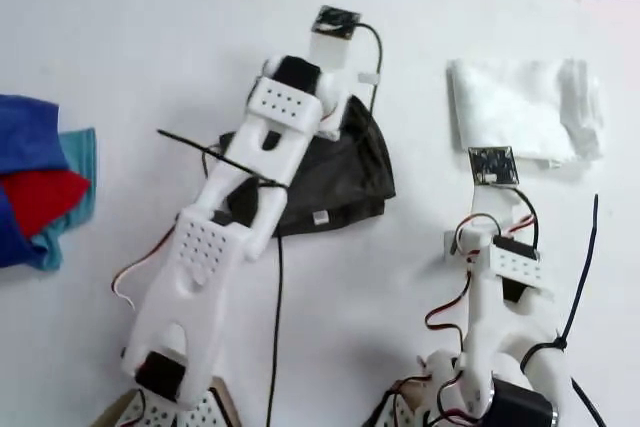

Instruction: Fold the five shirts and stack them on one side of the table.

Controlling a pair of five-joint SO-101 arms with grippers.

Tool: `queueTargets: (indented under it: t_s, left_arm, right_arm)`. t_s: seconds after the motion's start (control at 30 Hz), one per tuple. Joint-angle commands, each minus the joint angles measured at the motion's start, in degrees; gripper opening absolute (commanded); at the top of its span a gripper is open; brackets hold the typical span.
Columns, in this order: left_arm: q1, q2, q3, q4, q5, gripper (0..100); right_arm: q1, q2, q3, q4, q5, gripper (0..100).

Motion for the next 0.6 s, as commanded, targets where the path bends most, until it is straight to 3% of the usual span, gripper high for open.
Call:
queueTargets:
  t_s: [0.0,0.13,0.3,0.57]
  left_arm:
    - [0.5,1.8,0.2,-8.8,-0.7,3]
    - [0.1,4.1,-1.0,-15.0,-0.4,3]
    - [0.9,4.3,-8.1,-14.9,-0.4,3]
    - [4.7,8.4,-7.2,-15.2,-0.7,3]
  right_arm:
    - [0.2,-0.8,-0.3,-0.9,-0.5,1.8]
    - [0.2,-0.8,-0.3,-0.9,-0.5,1.8]
    - [0.2,-0.8,-0.3,-0.9,-0.6,1.8]
    - [0.2,-0.8,-0.3,-0.9,-0.6,1.8]
